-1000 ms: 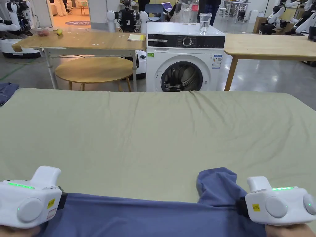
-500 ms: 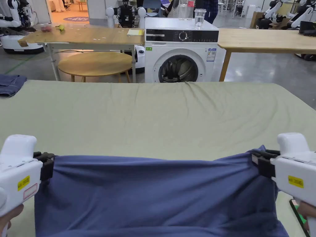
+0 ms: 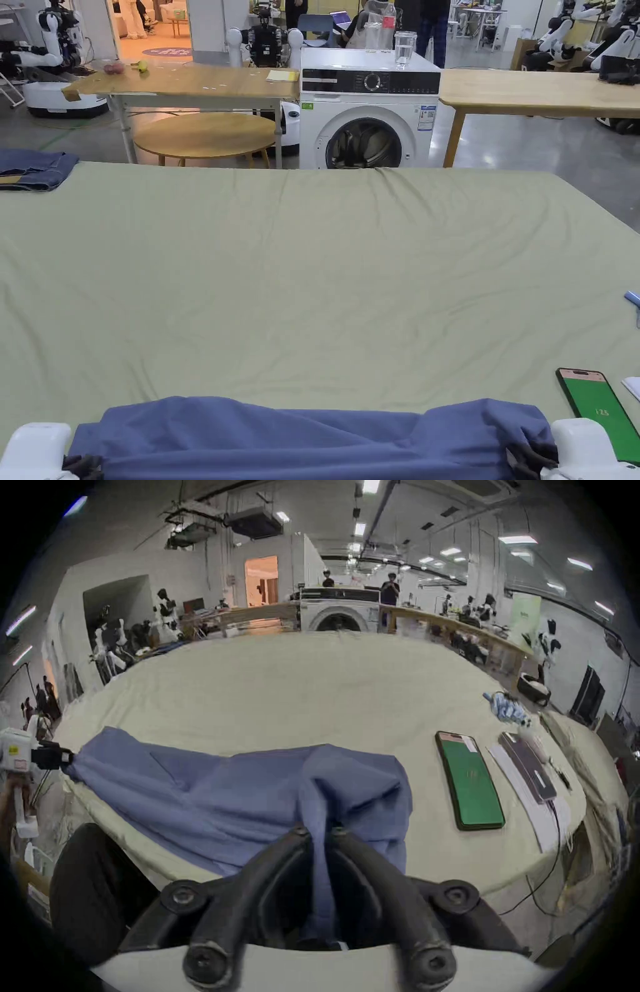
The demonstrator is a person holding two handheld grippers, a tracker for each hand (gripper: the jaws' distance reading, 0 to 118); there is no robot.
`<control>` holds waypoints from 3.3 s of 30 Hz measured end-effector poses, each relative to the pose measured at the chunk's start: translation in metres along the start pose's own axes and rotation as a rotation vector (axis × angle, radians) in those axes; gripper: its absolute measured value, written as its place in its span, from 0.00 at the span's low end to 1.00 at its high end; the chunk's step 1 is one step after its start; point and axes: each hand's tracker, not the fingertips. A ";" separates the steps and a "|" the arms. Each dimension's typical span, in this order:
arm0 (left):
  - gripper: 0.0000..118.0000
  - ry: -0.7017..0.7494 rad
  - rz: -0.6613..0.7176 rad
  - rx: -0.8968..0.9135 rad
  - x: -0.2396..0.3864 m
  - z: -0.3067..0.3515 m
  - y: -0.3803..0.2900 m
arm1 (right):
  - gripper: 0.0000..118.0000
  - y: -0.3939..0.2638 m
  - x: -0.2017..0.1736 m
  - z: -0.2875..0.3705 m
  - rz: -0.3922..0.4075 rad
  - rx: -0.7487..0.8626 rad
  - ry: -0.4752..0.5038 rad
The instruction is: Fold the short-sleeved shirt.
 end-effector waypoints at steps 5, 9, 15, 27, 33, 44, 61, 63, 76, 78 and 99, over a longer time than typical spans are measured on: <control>0.98 -0.069 -0.017 0.274 0.045 0.043 0.069 | 0.93 0.063 -0.037 0.035 0.036 0.237 0.027; 0.97 -0.115 -0.024 0.379 0.085 0.052 0.116 | 0.93 0.101 -0.074 0.048 0.057 0.413 0.039; 0.01 -0.123 -0.054 0.392 0.112 0.051 0.123 | 0.11 0.100 -0.096 0.041 0.073 0.473 -0.020; 0.32 -0.210 0.331 0.288 -0.032 0.032 0.062 | 0.01 0.095 -0.109 0.038 0.063 0.474 0.015; 1.00 -0.402 0.630 0.051 -0.113 -0.016 -0.010 | 0.01 0.086 -0.125 0.022 0.041 0.426 0.050; 0.98 -1.022 1.107 -0.028 -0.083 -0.108 -0.047 | 0.01 0.087 -0.127 0.012 0.038 0.393 0.073; 0.05 -0.140 0.341 0.115 -0.088 -0.028 0.044 | 0.01 0.077 -0.116 0.006 0.031 0.359 0.063; 0.05 -0.084 0.153 0.158 -0.050 -0.007 0.061 | 0.01 0.077 -0.117 0.006 0.033 0.358 0.078; 0.05 -0.055 -0.587 0.086 0.180 -0.032 0.030 | 0.01 0.057 -0.101 0.017 0.012 0.351 0.120; 0.27 -0.087 -0.556 0.074 0.174 -0.026 0.032 | 0.01 0.055 -0.098 0.018 0.010 0.350 0.121; 0.00 -0.676 0.196 -0.156 0.144 -0.068 0.022 | 0.01 0.052 -0.085 0.011 -0.033 0.332 0.133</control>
